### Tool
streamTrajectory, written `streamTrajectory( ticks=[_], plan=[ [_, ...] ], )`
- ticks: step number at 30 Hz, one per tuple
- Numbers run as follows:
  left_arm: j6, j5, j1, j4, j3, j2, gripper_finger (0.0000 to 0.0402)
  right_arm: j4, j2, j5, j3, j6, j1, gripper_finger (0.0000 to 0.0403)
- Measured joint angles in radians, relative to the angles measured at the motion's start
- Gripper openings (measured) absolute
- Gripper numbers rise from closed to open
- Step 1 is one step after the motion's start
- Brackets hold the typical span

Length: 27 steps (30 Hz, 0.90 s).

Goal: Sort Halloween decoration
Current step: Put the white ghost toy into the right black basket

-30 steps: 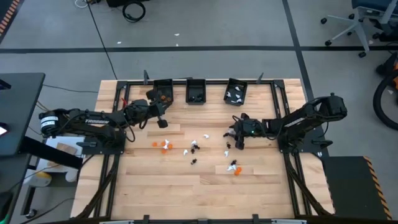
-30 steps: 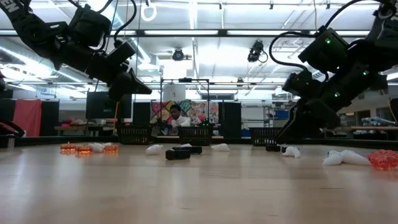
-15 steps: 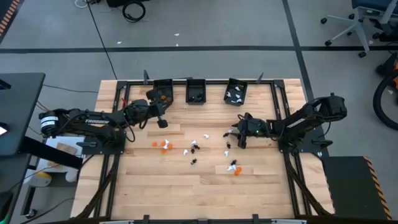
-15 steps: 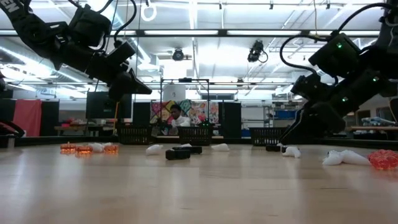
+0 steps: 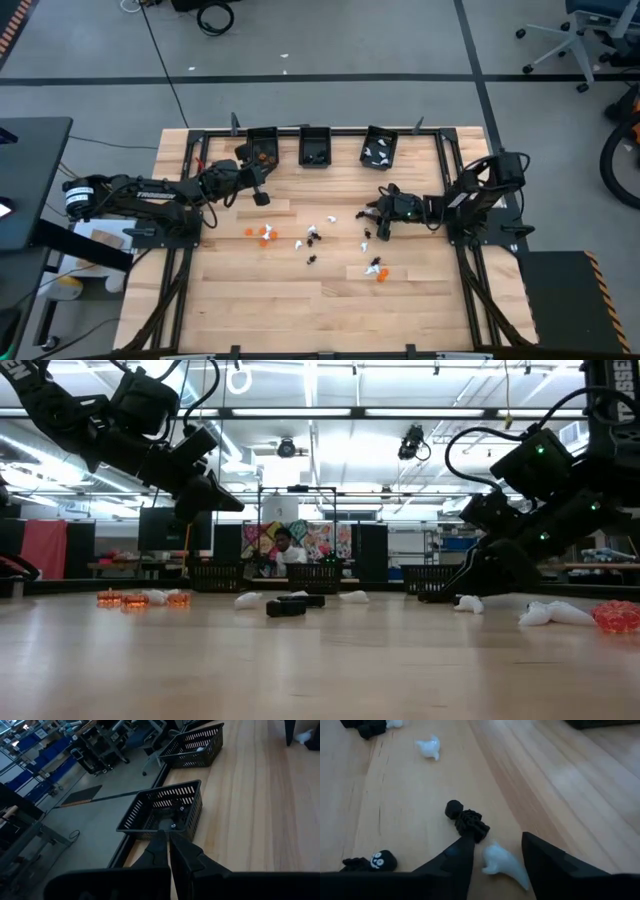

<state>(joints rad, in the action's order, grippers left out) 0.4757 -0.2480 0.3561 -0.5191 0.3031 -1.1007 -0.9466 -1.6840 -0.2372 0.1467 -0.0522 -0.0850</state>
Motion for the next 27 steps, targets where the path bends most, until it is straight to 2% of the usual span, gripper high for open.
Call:
streamTrajectory(
  ticks=[11, 20, 24, 27],
  plan=[
    [0.007, 0.0, 0.0, 0.0, 0.0, 0.0, 0.0, 0.029, 0.029, 0.031, -0.001, 0.004, -0.017, 0.0078],
    [0.007, 0.0, 0.0, 0.0, 0.0, 0.0, 0.0, 0.026, 0.038, 0.021, -0.002, -0.01, -0.017, 0.0072],
    [0.007, 0.0, 0.0, 0.0, 0.0, 0.0, 0.0, 0.054, 0.062, -0.049, 0.001, -0.06, -0.025, 0.0072],
    [0.006, 0.0, 0.0, -0.001, 0.0, 0.0, 0.0, 0.092, 0.076, -0.061, 0.036, -0.086, -0.052, 0.0072]
  ],
)
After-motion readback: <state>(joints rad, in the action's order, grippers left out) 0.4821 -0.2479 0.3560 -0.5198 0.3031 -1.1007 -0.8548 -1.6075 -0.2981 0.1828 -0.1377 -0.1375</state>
